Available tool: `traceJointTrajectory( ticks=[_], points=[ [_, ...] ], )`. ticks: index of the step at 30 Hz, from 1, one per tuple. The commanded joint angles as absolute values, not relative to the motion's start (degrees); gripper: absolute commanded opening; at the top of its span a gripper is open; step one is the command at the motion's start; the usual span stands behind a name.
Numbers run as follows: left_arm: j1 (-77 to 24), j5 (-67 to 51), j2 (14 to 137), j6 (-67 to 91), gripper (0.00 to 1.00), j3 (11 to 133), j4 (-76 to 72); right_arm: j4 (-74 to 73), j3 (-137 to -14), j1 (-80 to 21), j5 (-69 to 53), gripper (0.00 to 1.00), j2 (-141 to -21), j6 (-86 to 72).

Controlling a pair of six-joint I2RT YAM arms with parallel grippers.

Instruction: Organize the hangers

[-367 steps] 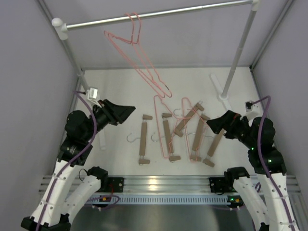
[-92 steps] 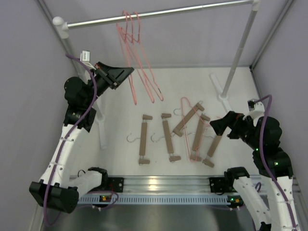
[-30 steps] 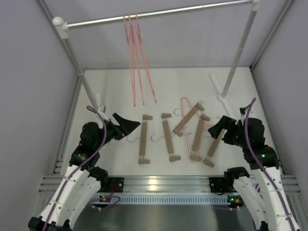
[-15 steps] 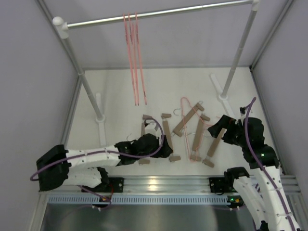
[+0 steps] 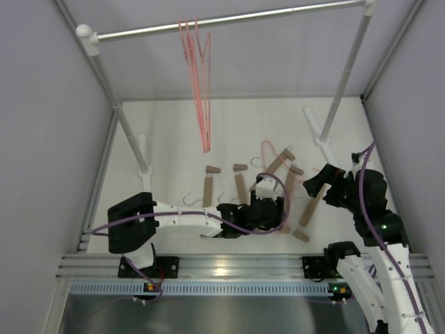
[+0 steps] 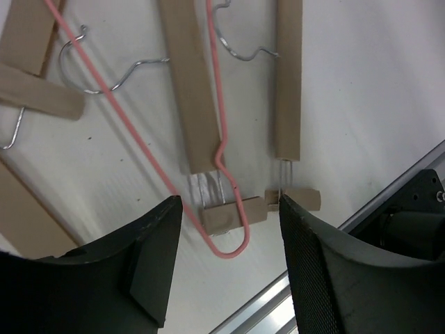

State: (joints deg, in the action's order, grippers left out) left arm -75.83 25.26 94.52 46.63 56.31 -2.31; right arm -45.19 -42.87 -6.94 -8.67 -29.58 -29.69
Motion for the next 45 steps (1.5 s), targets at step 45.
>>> traceJointTrajectory(
  ticks=[45],
  points=[
    [-77.34,37.88,122.34,30.85,0.32,84.73,11.78,-53.00,-53.70,-6.50,-3.25,1.00,-25.23,-27.86]
  ],
)
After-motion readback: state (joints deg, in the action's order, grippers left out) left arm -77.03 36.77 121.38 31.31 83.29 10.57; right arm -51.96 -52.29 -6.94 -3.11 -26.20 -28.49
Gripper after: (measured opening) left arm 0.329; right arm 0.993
